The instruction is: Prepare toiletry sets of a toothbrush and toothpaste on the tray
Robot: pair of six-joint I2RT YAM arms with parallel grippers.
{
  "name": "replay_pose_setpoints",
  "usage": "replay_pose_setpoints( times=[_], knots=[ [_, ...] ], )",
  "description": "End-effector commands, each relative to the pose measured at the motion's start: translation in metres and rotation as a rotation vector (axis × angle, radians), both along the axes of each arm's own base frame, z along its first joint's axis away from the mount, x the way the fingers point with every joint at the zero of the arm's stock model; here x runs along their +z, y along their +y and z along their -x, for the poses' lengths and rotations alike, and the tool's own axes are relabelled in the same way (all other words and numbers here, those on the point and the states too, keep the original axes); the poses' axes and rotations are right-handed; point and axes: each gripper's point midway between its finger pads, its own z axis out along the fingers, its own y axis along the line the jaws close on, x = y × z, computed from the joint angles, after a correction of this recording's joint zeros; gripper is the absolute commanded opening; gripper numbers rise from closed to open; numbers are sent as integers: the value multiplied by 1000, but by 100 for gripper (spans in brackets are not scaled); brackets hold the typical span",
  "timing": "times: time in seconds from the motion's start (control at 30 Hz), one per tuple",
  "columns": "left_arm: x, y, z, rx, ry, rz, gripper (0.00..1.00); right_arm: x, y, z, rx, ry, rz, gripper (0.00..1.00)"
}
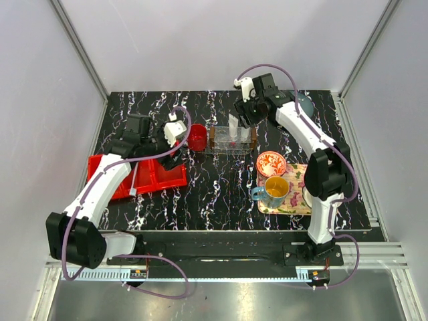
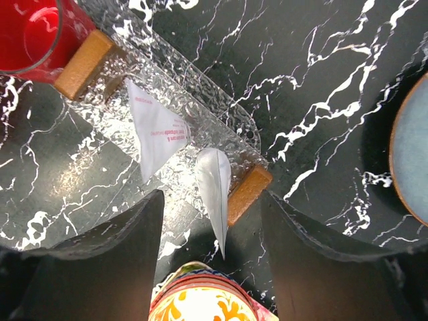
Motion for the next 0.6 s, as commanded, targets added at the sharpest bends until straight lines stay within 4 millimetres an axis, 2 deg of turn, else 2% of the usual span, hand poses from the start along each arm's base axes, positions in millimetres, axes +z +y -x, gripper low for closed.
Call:
replay_pose_setpoints(
  times=[0.0, 0.13, 0.23, 0.4, 0.57],
  knots=[
    [3, 24, -7, 61, -59, -45, 76, 90, -6, 2, -18, -187, -68, 66],
    [2, 52, -8, 166, -64, -68, 76, 125, -10, 12, -26, -252, -91, 67],
    [-5, 76, -8, 277, -58, -100, 76, 141, -15, 20, -30, -282, -102, 67],
    [-20, 112, -2, 459, -42, -172, 75, 154, -19, 32, -40, -297, -127, 67],
    [-31, 144, 2, 612, 3, -230, 70, 156, -18, 43, -27, -294, -154, 67]
  ],
)
